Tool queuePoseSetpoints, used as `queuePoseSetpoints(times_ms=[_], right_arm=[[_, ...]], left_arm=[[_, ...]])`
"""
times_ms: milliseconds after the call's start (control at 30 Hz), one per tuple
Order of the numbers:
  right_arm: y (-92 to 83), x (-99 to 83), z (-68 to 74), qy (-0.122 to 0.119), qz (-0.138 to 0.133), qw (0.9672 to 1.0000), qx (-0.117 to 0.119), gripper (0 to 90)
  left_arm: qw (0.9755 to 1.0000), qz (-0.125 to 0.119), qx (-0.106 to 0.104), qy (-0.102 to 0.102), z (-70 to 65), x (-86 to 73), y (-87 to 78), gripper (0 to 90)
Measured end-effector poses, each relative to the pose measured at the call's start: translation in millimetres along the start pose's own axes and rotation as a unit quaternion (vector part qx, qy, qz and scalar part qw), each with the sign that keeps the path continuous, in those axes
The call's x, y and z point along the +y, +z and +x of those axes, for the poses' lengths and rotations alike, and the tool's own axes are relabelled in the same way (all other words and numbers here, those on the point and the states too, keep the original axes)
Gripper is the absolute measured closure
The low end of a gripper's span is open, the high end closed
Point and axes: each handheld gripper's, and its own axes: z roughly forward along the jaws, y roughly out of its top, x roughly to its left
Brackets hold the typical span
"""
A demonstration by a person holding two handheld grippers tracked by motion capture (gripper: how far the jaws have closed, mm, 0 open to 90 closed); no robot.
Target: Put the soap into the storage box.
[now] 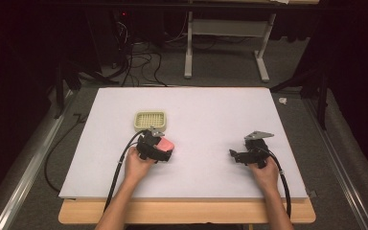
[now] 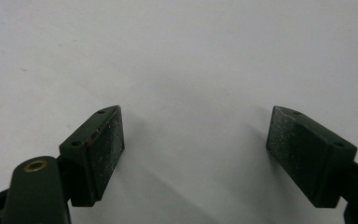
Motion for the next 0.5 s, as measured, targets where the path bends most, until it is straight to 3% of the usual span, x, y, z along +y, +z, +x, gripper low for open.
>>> queuePoseSetpoints(times_ms=[500], right_arm=[[0.0, 0.0, 0.0, 0.000, 0.000, 1.0000, 0.000, 19.6]], left_arm=[[0.9997, -0.024, 0.001, -0.010, 2.8, 3.9, -20.2, 13.7]])
